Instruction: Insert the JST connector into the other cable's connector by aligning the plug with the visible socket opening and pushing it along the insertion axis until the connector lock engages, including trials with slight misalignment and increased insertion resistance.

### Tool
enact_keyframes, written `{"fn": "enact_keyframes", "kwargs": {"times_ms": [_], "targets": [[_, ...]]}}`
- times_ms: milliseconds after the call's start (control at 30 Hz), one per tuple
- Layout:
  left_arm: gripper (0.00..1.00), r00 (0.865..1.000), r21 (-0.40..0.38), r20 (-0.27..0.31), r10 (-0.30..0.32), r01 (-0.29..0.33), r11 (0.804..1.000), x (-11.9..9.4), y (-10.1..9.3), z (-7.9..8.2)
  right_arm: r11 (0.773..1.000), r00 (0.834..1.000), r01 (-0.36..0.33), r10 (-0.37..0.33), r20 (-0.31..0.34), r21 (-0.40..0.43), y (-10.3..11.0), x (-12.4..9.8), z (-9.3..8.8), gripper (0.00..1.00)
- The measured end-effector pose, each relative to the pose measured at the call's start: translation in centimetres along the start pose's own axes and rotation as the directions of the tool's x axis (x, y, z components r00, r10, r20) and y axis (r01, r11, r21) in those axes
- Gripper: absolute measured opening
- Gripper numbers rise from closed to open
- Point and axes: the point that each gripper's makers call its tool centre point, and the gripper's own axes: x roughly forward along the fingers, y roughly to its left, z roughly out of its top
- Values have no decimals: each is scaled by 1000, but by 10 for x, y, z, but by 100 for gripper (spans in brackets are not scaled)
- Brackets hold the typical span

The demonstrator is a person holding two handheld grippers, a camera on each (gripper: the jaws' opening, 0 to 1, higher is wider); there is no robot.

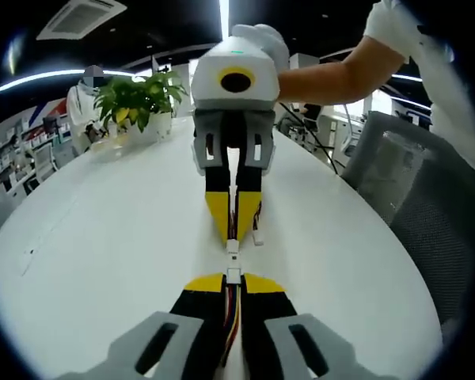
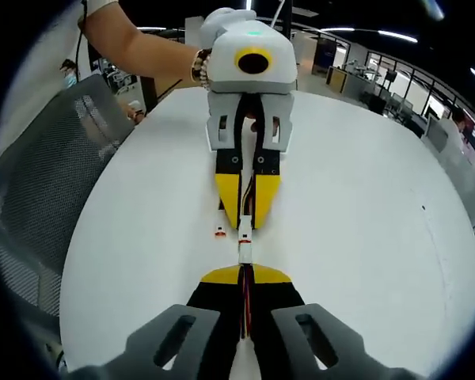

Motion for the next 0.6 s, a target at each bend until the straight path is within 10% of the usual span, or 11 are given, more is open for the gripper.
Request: {"fn": "enact_keyframes", "kwargs": {"times_ms": [600], "targets": [[0,999,1,-48,9,-9,1000,0,1,0,1000,996,-22,23,-92,14,2,2,4,0]]}}
